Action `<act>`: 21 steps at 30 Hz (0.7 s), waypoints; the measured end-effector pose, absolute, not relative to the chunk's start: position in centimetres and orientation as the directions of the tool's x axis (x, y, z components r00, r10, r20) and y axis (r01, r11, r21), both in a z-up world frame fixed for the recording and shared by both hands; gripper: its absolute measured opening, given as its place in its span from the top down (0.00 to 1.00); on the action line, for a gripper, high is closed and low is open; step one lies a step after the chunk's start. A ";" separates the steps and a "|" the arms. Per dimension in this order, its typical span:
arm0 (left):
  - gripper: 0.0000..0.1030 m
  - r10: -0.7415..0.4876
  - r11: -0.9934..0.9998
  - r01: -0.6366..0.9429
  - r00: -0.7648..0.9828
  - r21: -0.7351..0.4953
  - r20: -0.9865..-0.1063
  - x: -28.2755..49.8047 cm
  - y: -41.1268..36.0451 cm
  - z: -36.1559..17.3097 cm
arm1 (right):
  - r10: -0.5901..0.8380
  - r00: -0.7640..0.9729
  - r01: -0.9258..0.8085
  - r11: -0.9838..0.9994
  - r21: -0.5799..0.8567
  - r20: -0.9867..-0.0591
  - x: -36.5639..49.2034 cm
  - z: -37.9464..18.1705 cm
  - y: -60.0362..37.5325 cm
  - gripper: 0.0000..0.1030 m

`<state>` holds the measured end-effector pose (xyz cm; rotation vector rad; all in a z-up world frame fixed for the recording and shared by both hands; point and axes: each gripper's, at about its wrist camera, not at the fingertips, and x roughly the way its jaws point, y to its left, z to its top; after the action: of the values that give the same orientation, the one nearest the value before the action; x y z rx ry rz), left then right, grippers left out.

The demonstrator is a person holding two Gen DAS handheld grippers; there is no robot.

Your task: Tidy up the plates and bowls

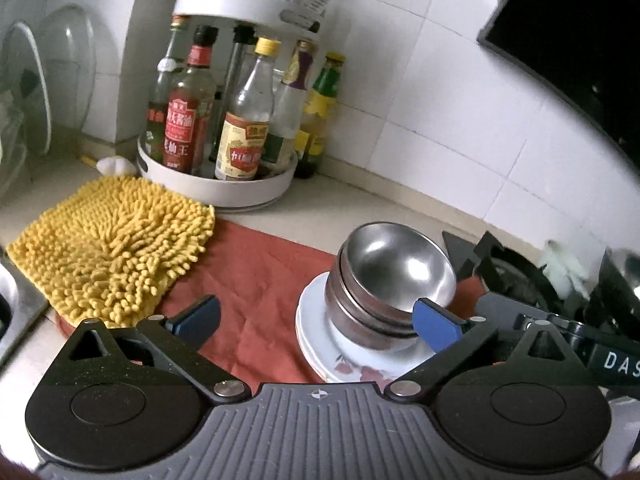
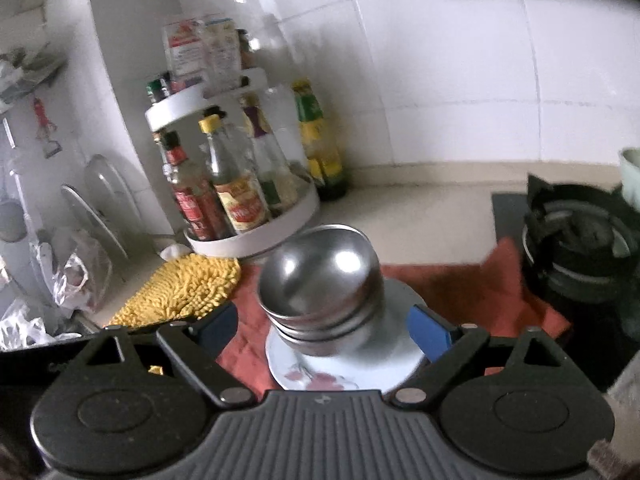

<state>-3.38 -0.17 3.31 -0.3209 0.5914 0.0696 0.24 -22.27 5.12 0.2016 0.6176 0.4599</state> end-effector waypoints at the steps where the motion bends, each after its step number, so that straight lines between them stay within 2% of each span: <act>1: 0.01 -0.018 0.950 -0.161 0.829 -0.269 -0.558 -3.4 -0.2 3.3 | 0.479 0.720 -0.365 0.877 0.312 -0.503 0.3 5.3 -22.1 0.14; 4: 0.01 0.011 0.963 -0.162 0.823 -0.215 -0.568 -3.3 -0.4 3.6 | 0.484 0.716 -0.380 0.875 0.301 -0.503 0.6 5.4 -21.5 0.13; 9: 0.00 0.098 0.974 -0.192 0.839 -0.122 -0.535 -4.2 -1.0 3.6 | 0.507 0.695 -0.391 0.862 0.324 -0.510 1.0 4.9 -21.4 0.13; 21: 0.00 0.113 0.978 -0.195 0.797 -0.074 -0.594 -3.1 -1.4 2.4 | 0.479 0.690 -0.328 0.875 0.356 -0.542 1.6 3.6 -22.4 0.13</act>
<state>-3.10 -1.39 2.36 -0.1344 0.6281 0.1661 1.59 -22.41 3.58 0.2400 0.6710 0.4561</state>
